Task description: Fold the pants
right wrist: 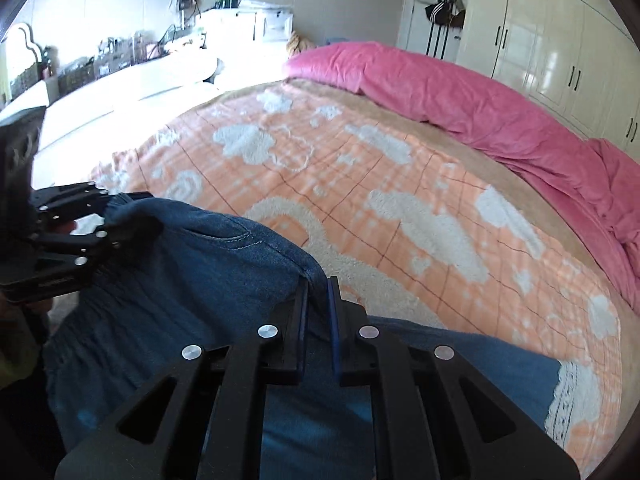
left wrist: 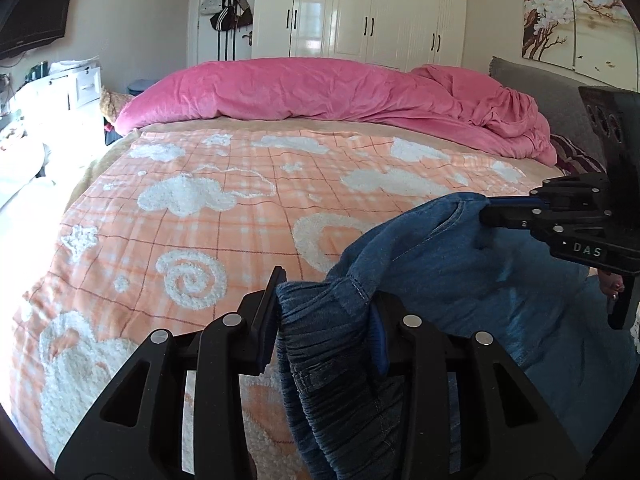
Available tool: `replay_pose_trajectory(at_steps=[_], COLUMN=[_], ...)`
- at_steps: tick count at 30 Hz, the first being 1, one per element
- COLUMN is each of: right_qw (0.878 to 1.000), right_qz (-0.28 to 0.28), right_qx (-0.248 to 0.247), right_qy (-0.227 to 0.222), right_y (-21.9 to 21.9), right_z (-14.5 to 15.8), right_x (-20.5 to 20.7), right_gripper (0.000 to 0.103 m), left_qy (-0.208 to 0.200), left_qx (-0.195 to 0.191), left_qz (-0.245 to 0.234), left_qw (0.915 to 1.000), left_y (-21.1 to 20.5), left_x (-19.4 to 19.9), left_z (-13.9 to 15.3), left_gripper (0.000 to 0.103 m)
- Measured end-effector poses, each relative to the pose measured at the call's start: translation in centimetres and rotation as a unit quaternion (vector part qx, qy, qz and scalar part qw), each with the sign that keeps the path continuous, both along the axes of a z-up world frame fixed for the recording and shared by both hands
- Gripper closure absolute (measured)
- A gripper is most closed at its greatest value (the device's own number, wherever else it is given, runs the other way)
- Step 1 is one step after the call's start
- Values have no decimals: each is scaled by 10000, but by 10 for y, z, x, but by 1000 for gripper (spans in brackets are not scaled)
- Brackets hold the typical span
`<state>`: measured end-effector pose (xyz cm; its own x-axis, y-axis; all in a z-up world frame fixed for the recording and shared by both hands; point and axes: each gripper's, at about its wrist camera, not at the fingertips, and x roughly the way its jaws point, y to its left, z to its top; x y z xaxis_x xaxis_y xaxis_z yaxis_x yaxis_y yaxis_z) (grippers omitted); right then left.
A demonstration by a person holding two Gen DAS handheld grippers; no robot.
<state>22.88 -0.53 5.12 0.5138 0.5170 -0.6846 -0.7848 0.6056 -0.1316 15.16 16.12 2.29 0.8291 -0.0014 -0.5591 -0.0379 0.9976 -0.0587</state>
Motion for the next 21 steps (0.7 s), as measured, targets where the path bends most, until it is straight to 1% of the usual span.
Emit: replay_pose_trajectory(at_steps=[3,5,10,13,16,17,19,21], right_qw=[9998,9996,9993,9994,9994,9991,9981,9982], right_qz=[-27,-79,-96,-32,-30,-44,-28,14], right_qx=[143,234,358,326,352,427,576,545], right_qy=[-97,-132,-106,-111,-46,12,192,249], right_y=[-13,-22,-48,-60,-69,-73,-79,-80], right_z=[11,15,14,6,-3,-7,-13,-20], right_x=[-23,-37,-81,-113,-141,-149,-163,-177], right_gripper=[95,95,95,95,95,95,95,95], left_qy=[-131,-136,-253,-32,233,324,469,483], left_qx=[176,253,522,621,521,432,382,369], left_qz=[32,74,115,120,94,69,69,94], left_qw=[9998,9996,9982,9980,9983,9985,9981,9981], left_y=[-10,-18,-39,-51,-56,-57,-59,-61], left_x=[-11,-18,-53,-74,-93,-100,-112,-124], left_z=[6,10,14,10,7,5,-2,-5], left_gripper=[73,73,72,71,71,71,71,71])
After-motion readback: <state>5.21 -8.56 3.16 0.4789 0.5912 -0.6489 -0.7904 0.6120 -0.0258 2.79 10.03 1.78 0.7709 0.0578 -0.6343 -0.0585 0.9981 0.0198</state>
